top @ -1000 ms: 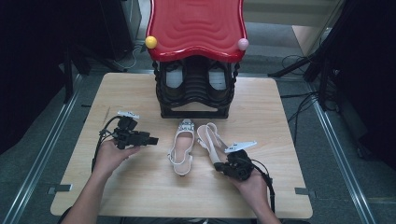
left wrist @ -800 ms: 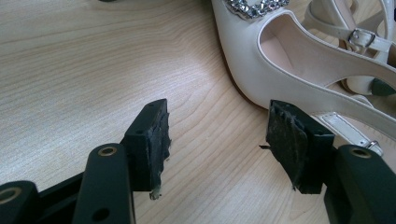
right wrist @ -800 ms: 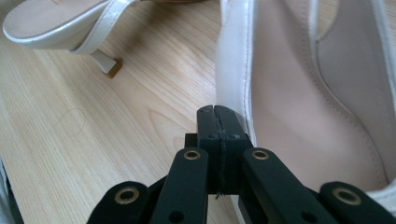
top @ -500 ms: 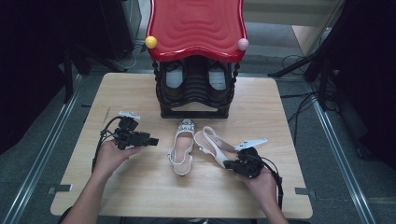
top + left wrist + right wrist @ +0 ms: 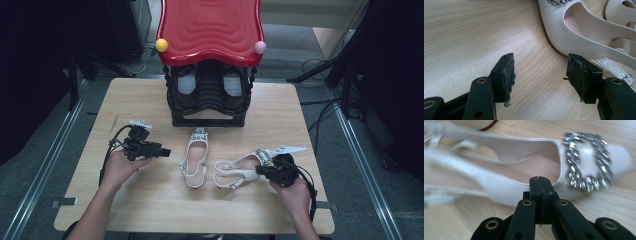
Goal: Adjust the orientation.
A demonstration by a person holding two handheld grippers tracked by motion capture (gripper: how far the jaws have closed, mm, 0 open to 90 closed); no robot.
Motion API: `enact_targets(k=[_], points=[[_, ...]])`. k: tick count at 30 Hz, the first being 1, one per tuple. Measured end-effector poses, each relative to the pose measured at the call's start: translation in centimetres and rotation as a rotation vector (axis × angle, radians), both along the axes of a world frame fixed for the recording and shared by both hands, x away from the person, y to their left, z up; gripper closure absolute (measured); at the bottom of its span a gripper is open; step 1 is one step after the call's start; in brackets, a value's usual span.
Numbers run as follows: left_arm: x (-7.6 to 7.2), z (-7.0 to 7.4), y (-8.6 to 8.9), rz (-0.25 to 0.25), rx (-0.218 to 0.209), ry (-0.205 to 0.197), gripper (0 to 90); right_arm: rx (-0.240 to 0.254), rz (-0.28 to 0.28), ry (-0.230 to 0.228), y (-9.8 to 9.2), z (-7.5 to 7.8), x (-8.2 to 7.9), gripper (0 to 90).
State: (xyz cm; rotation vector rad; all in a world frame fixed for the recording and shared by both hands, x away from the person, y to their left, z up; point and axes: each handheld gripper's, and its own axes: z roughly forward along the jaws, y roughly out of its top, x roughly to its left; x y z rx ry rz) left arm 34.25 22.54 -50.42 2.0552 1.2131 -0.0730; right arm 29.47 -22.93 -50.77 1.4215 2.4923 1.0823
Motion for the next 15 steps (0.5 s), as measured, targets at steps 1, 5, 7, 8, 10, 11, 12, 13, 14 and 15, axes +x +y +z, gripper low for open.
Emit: enact_targets(k=[1,5,7,8,10,11,12,13,14,15], points=[[0.0,0.0,0.0,-0.002,-0.001,0.001,40.2,0.003,-0.008,0.000,-0.2,0.1,0.0,90.0],[0.0,0.0,0.0,-0.001,-0.002,0.002,40.2,0.031,-0.035,-0.019,-0.9,0.6,-0.1,90.0],[0.1,0.0,0.0,0.000,-0.004,0.002,40.2,0.026,-0.061,-0.041,-1.4,0.9,-0.1,90.0],[0.0,0.0,0.0,0.002,-0.006,0.001,40.2,0.018,-0.069,-0.042,-1.5,0.9,-0.1,90.0],[0.0,0.1,0.0,0.003,-0.008,-0.002,40.2,-0.004,-0.087,-0.032,-1.9,0.7,0.2,90.0],[0.0,0.1,0.0,0.003,-0.009,-0.003,40.2,-0.005,-0.092,-0.013,-2.1,0.4,0.3,90.0],[0.0,0.1,0.0,0.004,-0.009,-0.003,40.2,-0.004,-0.091,0.002,-2.2,0.1,0.4,90.0],[0.0,0.1,0.0,0.003,-0.009,-0.004,40.2,0.001,-0.089,0.011,-2.1,0.0,0.5,90.0],[0.0,0.1,0.0,0.002,-0.009,-0.005,40.2,0.002,-0.084,0.021,-2.0,-0.2,0.5,90.0],[0.0,0.1,0.0,0.002,-0.008,-0.004,40.2,-0.002,-0.083,0.017,-1.8,-0.2,0.6,90.0]])
